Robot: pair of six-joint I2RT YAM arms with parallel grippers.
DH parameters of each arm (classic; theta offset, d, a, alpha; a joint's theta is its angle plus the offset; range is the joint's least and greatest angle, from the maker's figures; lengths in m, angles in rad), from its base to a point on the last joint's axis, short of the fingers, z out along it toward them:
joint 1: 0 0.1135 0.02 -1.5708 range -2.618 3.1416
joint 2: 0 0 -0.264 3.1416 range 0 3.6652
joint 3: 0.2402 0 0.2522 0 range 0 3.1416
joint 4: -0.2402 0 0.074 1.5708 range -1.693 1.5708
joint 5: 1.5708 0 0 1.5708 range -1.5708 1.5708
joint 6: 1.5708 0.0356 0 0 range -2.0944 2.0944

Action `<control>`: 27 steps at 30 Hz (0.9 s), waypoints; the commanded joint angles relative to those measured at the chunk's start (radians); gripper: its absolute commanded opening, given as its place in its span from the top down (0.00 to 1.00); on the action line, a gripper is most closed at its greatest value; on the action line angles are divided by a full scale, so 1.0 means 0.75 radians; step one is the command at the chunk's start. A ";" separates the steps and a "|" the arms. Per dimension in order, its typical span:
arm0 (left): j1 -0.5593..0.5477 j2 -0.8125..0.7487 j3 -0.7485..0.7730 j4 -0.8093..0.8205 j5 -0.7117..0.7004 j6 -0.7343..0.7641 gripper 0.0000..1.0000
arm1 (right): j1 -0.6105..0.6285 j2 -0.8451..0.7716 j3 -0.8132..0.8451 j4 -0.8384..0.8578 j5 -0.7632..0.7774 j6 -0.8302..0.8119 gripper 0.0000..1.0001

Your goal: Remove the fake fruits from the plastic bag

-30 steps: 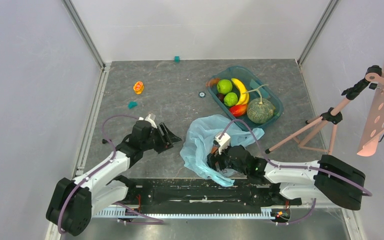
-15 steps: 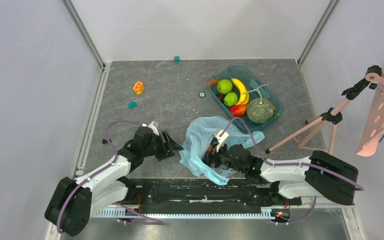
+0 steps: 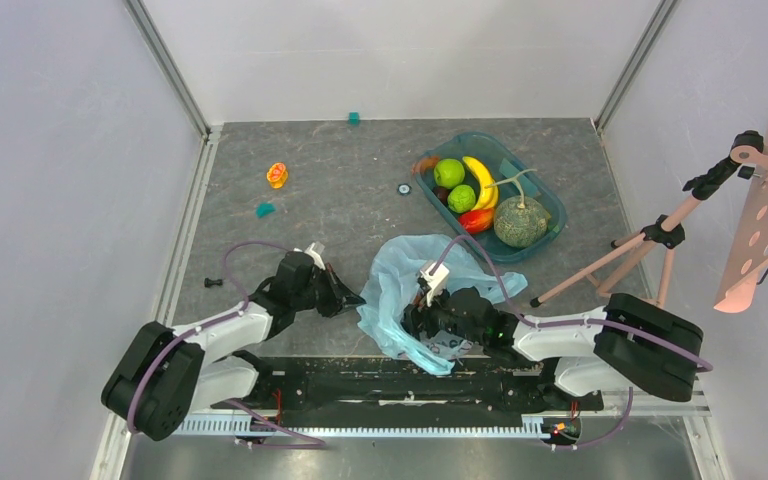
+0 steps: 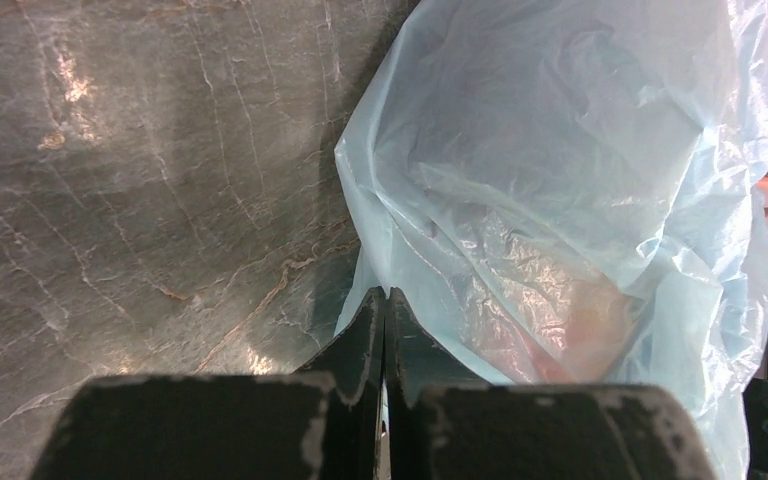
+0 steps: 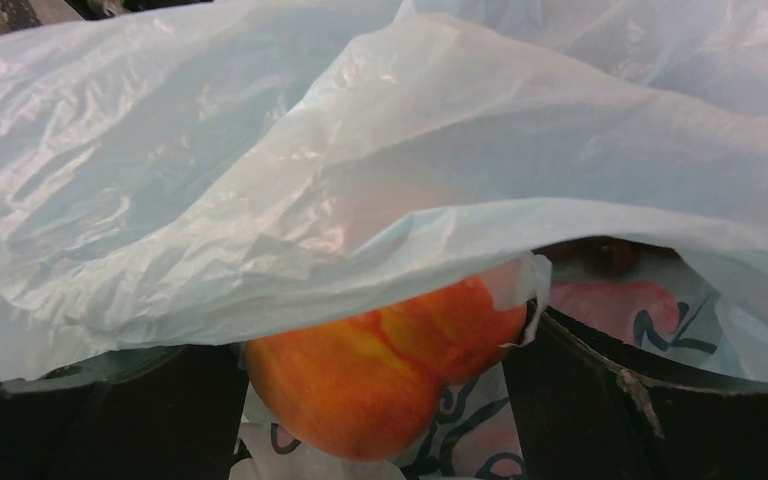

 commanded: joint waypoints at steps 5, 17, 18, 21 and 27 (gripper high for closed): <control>-0.005 -0.018 -0.003 0.012 -0.023 0.033 0.98 | -0.002 0.007 -0.006 -0.084 0.092 -0.047 0.20; -0.005 -0.029 -0.013 -0.003 -0.039 0.038 0.98 | -0.002 -0.021 -0.015 -0.066 0.060 -0.049 0.02; -0.005 -0.028 -0.013 -0.003 -0.040 0.038 0.98 | -0.002 -0.034 -0.024 -0.061 0.062 -0.048 0.02; -0.005 -0.027 -0.013 -0.003 -0.042 0.039 0.98 | -0.002 -0.066 -0.047 -0.061 0.072 -0.046 0.05; -0.003 -0.082 0.002 -0.079 -0.109 0.053 0.98 | -0.002 -0.117 -0.074 -0.078 0.108 -0.044 0.40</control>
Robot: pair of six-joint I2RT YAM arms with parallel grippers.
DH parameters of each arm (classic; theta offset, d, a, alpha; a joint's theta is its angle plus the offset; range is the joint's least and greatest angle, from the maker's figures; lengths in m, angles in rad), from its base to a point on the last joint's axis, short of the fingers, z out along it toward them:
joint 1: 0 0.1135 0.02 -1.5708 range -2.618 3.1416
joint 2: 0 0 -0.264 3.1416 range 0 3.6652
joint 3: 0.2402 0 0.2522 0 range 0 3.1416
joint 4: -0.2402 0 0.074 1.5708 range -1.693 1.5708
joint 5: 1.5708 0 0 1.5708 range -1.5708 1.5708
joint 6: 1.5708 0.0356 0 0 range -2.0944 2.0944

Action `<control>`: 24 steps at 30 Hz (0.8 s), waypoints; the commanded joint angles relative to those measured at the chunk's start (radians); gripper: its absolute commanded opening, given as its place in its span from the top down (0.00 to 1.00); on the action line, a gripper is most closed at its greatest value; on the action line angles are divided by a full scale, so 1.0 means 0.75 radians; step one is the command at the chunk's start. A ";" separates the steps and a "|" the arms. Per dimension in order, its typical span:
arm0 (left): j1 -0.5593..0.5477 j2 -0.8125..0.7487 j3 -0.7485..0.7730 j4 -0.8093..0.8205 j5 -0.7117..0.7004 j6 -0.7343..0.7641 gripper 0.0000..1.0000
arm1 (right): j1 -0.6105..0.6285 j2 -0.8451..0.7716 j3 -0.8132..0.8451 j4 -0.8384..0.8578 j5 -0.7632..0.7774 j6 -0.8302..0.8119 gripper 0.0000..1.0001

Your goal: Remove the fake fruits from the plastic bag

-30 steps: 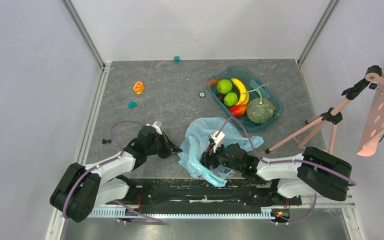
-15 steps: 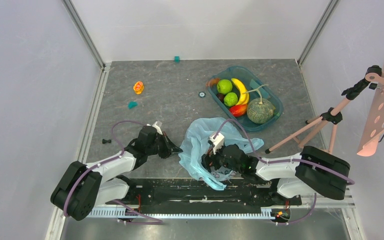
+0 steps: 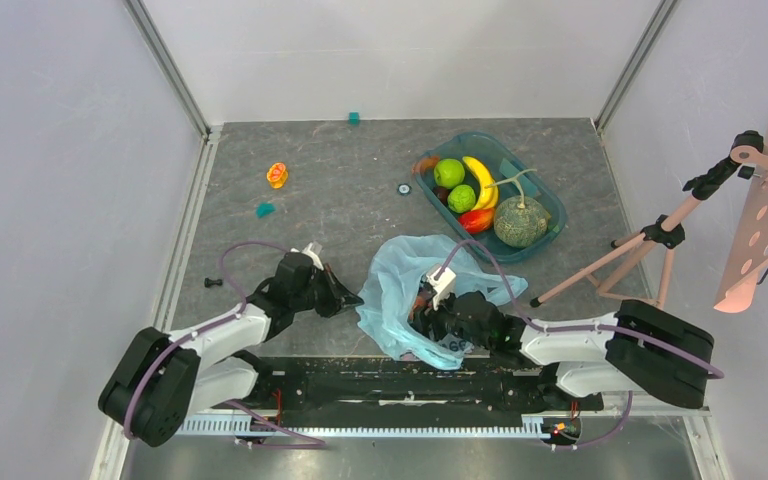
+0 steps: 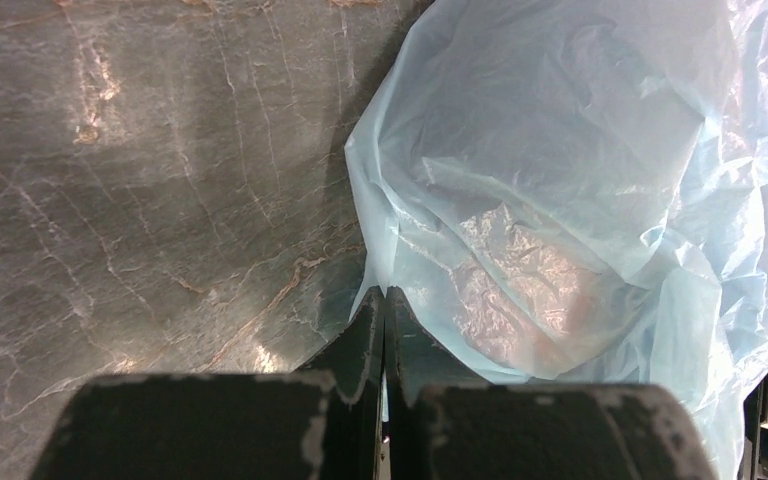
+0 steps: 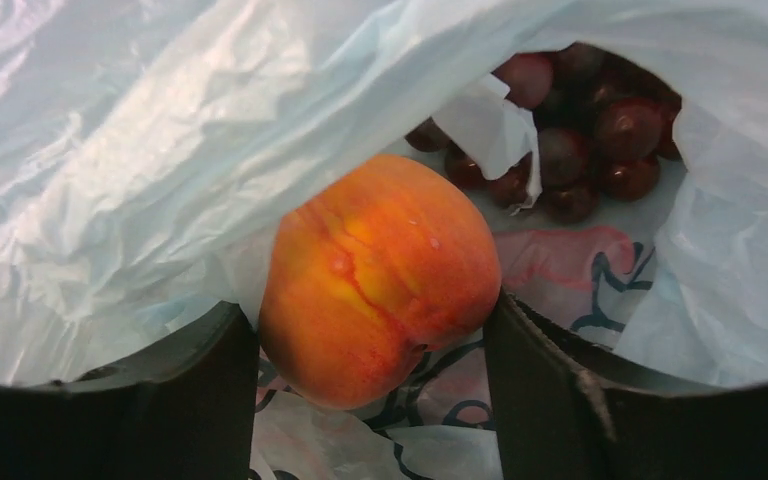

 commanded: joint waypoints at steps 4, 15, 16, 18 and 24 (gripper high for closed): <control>0.001 -0.108 0.025 -0.129 -0.119 0.069 0.98 | -0.002 -0.098 -0.030 -0.028 0.068 -0.007 0.47; 0.047 -0.117 0.052 -0.172 -0.139 0.094 0.98 | -0.002 -0.445 -0.079 -0.329 0.180 -0.037 0.48; 0.049 -0.117 0.053 -0.173 -0.140 0.098 0.98 | -0.002 -0.475 -0.090 -0.354 0.197 -0.036 0.48; 0.051 -0.117 0.057 -0.173 -0.144 0.102 0.98 | -0.002 -0.536 -0.114 -0.371 0.214 -0.030 0.47; 0.054 -0.119 0.058 -0.173 -0.131 0.105 0.98 | -0.002 -0.535 -0.159 -0.317 0.205 0.012 0.47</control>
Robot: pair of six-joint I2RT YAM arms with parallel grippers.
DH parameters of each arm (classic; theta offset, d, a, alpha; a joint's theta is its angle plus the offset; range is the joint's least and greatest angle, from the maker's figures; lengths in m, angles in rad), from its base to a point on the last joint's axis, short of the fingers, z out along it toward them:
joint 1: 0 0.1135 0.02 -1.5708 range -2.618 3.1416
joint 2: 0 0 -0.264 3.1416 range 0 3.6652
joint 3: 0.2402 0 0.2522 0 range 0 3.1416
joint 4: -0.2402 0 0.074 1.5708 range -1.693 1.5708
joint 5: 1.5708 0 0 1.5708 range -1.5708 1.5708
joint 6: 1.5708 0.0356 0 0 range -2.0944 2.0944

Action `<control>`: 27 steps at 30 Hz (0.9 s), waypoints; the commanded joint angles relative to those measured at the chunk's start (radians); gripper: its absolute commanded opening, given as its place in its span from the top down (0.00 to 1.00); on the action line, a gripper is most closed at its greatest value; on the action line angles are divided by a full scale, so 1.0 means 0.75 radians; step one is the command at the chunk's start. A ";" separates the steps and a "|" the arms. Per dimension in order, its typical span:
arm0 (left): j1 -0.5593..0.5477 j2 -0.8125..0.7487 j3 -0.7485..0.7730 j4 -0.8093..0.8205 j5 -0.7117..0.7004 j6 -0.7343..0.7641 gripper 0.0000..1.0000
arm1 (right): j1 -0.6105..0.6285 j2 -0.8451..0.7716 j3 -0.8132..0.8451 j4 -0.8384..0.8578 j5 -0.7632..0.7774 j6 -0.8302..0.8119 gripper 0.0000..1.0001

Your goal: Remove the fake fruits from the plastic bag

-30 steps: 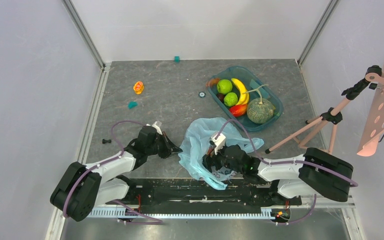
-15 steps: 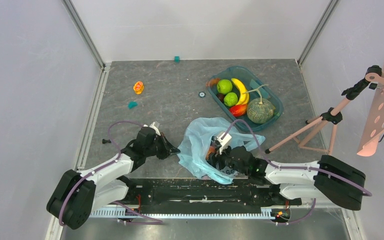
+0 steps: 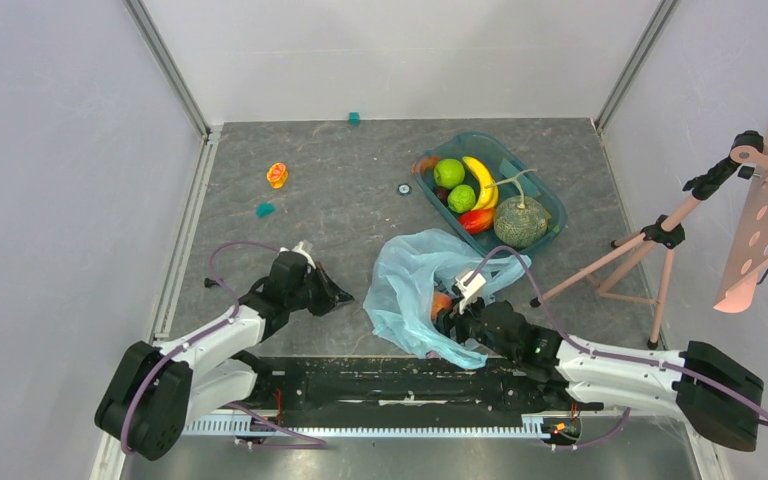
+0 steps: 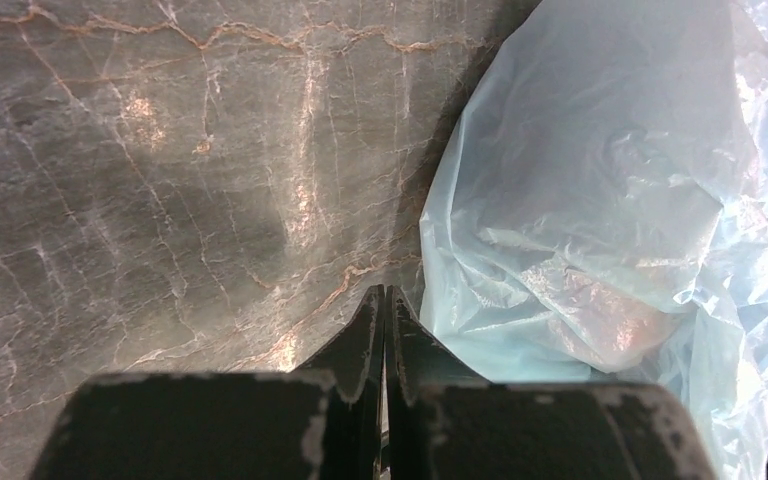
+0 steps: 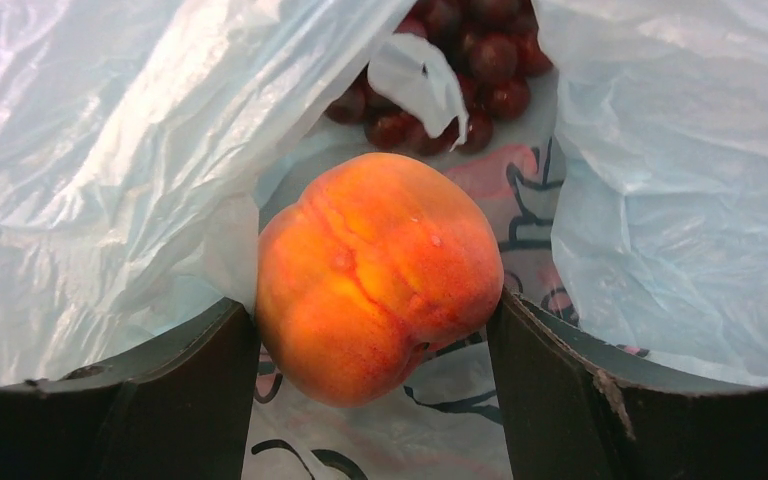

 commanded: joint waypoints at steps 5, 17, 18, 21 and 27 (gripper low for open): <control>0.003 -0.026 0.060 -0.003 0.082 0.049 0.57 | -0.002 0.116 -0.025 0.153 -0.011 0.042 0.47; -0.064 -0.120 0.006 0.056 0.166 -0.080 0.16 | 0.000 0.330 0.012 0.459 -0.127 0.094 0.48; -0.072 -0.116 -0.004 0.062 0.163 -0.087 0.16 | -0.002 0.348 0.012 0.503 -0.142 0.103 0.48; -0.080 -0.099 -0.030 0.076 0.154 -0.096 0.16 | -0.001 0.420 0.025 0.609 -0.180 0.130 0.49; -0.080 -0.113 -0.068 0.065 0.137 -0.095 0.17 | -0.002 0.533 0.044 0.797 -0.201 0.179 0.49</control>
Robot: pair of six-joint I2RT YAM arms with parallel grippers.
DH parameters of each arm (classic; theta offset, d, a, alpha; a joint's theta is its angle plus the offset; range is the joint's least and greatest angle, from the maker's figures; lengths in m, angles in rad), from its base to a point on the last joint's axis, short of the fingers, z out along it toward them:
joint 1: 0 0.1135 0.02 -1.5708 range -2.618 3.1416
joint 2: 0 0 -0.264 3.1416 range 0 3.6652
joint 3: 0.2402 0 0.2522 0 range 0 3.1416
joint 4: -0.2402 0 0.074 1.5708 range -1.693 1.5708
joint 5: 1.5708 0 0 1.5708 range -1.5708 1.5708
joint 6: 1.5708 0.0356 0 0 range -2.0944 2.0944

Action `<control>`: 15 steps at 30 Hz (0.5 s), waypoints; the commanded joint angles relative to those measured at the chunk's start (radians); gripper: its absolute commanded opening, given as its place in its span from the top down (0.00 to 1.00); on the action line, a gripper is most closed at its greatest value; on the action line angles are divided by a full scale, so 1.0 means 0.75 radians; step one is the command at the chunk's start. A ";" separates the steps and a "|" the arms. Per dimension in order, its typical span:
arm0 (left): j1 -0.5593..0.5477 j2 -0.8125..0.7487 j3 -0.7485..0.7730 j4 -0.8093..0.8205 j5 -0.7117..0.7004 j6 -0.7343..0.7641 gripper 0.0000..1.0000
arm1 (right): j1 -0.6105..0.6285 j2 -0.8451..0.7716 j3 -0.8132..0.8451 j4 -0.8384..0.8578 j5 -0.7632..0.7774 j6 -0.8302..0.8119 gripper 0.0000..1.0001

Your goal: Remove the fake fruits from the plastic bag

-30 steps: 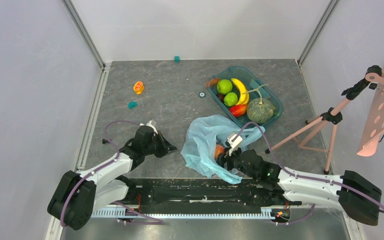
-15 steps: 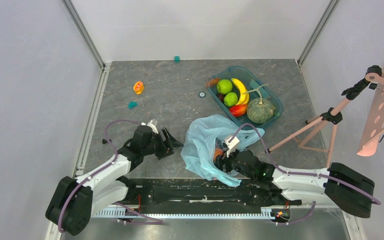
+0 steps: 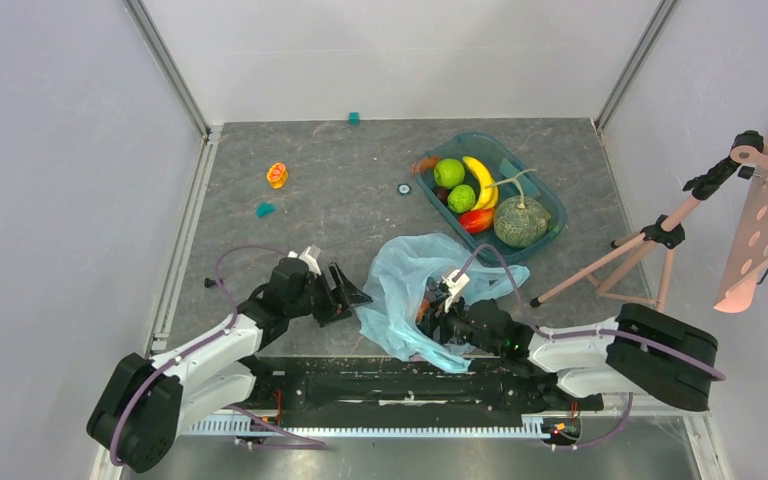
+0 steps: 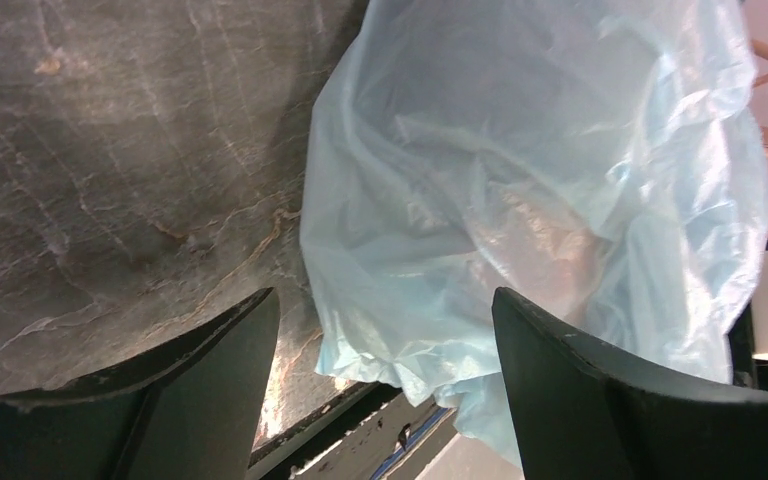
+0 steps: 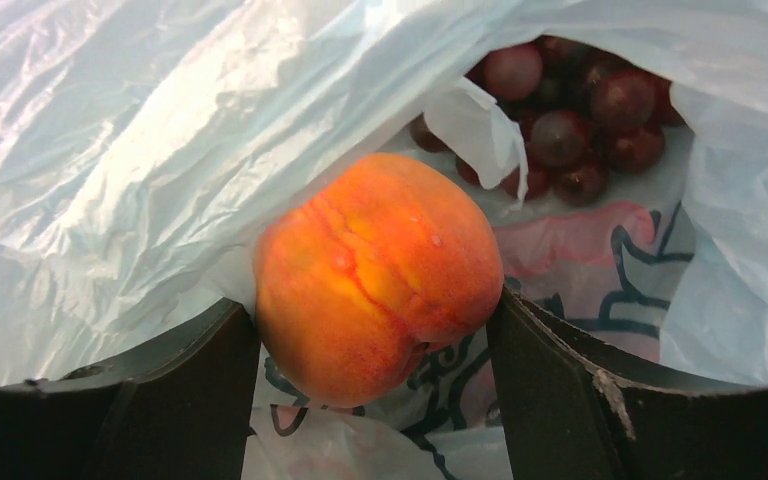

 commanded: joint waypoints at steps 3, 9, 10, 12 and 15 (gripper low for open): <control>-0.002 -0.006 -0.042 0.050 0.016 -0.054 0.23 | -0.002 0.094 0.089 0.210 -0.048 0.039 0.49; -0.002 0.036 -0.063 0.133 0.022 -0.065 0.95 | 0.000 0.075 0.093 0.094 -0.009 -0.009 0.44; -0.002 0.041 -0.059 0.132 0.016 -0.063 0.98 | 0.000 0.062 0.096 0.060 0.008 -0.017 0.41; -0.002 0.047 -0.051 0.117 -0.004 -0.053 0.98 | 0.001 0.027 0.099 -0.017 0.039 -0.043 0.28; -0.002 0.064 -0.041 0.110 -0.027 -0.039 0.98 | 0.001 -0.036 0.101 -0.118 0.055 -0.065 0.14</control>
